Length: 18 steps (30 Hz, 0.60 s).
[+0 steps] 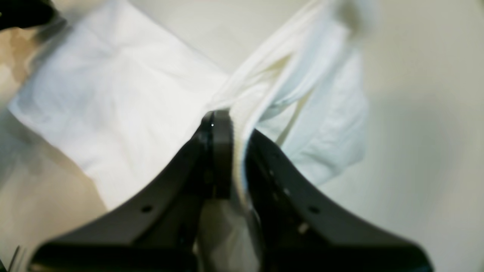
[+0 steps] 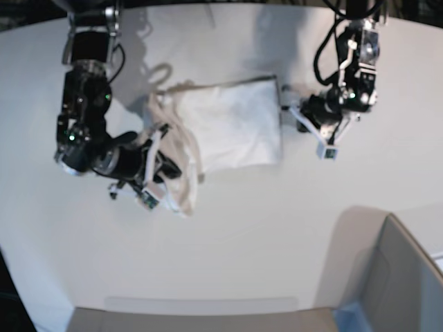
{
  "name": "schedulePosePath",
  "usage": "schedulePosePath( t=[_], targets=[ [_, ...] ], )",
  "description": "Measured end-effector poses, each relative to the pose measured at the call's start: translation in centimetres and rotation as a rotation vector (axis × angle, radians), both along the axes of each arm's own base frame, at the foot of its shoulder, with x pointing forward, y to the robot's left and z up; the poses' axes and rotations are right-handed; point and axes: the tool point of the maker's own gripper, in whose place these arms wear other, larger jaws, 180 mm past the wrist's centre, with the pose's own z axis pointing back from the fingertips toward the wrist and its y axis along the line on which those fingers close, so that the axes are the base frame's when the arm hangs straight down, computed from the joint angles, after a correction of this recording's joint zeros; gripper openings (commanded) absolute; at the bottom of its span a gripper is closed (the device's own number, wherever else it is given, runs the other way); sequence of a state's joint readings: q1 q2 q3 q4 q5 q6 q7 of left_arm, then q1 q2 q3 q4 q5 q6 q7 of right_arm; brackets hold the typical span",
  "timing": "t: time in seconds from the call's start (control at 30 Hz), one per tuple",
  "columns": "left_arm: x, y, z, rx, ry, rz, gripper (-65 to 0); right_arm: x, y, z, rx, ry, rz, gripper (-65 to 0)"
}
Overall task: Layout the t-shirt on the table in an organized manner, then fold the t-shirt properly
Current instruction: 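Lift the shirt end with the right gripper and fold it toward the left gripper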
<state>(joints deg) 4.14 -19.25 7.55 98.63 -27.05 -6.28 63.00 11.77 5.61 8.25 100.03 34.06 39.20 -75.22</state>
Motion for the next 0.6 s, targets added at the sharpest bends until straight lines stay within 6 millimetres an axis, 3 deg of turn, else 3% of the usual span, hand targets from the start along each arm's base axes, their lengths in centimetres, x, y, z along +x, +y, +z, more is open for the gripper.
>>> schedulePosePath(
  t=[0.3,0.6],
  targets=[
    [0.2,-1.8,-1.1,-0.005,-0.002,-0.054,-57.1,-2.4,7.7,1.1,0.022,-0.030,0.219,-65.0],
    [0.1,-2.1,-1.2,-0.008,0.000,-0.060,-57.1,-3.5,10.8,-0.3,0.012,-0.009,0.294,-65.0]
  ],
)
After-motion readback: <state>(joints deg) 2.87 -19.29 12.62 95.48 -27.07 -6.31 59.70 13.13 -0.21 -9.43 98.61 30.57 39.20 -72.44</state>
